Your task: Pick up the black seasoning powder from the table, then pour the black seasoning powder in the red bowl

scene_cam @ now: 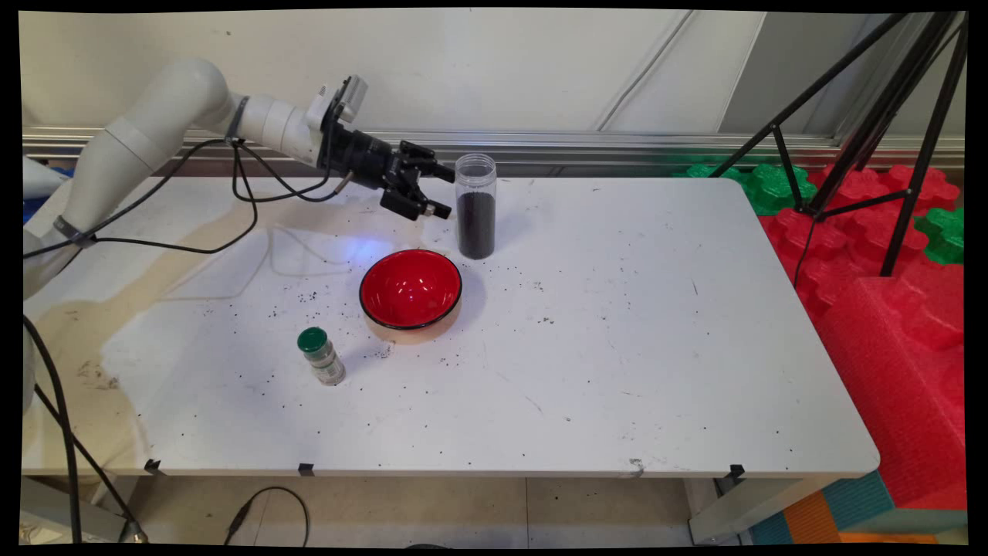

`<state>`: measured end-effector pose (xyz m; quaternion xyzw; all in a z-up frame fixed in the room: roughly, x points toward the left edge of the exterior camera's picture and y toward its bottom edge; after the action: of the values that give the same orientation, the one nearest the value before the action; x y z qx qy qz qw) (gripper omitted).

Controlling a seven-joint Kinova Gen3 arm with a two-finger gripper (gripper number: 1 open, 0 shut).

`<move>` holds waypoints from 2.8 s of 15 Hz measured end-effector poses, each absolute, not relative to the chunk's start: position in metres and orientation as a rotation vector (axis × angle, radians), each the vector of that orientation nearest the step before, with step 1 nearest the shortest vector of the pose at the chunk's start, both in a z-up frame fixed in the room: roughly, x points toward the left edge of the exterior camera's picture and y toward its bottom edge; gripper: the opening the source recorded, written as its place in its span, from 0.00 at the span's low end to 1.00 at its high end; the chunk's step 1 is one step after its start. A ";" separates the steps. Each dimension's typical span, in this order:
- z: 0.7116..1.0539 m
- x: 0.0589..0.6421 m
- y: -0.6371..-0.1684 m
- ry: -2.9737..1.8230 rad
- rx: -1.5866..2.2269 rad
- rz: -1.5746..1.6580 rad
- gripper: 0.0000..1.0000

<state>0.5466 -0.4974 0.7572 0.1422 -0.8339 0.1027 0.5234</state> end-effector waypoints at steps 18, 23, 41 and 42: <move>0.737 0.526 -0.519 -2.006 0.229 0.219 1.00; 0.737 0.521 -0.526 -2.009 0.209 0.220 1.00; 0.757 0.523 -0.528 -1.993 0.213 0.258 0.00; 0.760 0.525 -0.527 -1.992 0.219 0.264 0.00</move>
<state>0.5251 -0.5267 0.7597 0.0918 -0.8348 0.1107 0.5314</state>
